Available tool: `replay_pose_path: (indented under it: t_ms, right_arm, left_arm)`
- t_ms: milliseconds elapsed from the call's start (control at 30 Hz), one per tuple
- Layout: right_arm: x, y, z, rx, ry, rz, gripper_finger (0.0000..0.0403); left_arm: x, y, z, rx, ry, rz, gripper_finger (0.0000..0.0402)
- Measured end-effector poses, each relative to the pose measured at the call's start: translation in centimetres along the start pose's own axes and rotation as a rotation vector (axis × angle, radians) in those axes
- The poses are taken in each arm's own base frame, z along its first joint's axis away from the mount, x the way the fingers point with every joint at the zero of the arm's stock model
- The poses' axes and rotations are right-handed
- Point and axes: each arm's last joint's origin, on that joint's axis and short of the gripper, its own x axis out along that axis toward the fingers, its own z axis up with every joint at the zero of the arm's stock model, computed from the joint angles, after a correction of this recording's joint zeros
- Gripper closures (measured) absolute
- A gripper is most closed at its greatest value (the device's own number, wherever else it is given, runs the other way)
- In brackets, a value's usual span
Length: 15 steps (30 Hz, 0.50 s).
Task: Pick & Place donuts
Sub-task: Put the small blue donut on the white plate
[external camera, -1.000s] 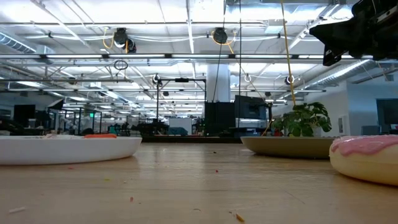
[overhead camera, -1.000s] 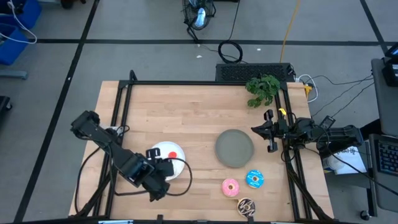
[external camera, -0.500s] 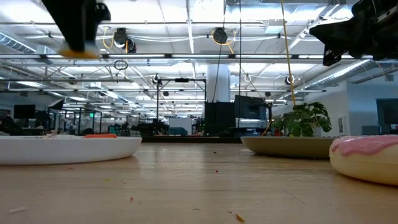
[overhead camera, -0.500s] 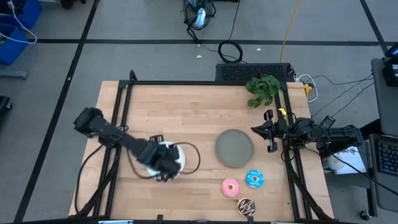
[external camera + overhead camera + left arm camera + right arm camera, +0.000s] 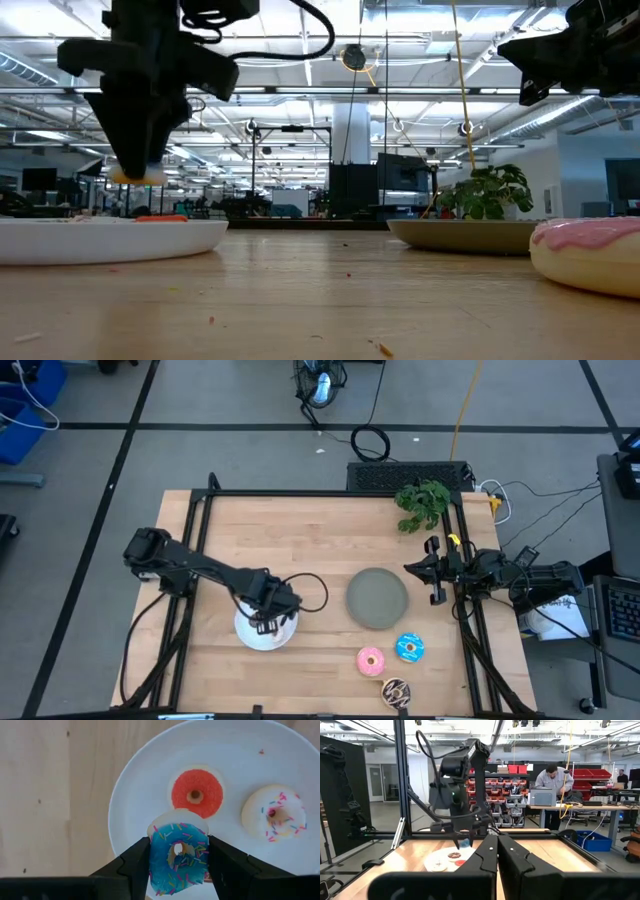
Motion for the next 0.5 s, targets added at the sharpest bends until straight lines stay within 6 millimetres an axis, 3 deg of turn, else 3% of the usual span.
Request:
replay_pose_path:
  t_ms: [167, 500]
  right_arm:
    - [0.0, 0.0, 0.0, 0.0, 0.0, 0.0, 0.0403]
    - [0.0, 0.0, 0.0, 0.006, 0.004, 0.001, 0.0403]
  left_arm:
    - [1.1, 0.3, -0.3, -0.01, 0.019, -0.016, 0.022]
    - [0.8, 0.9, -2.0, -0.07, -0.054, -0.048, 0.022]
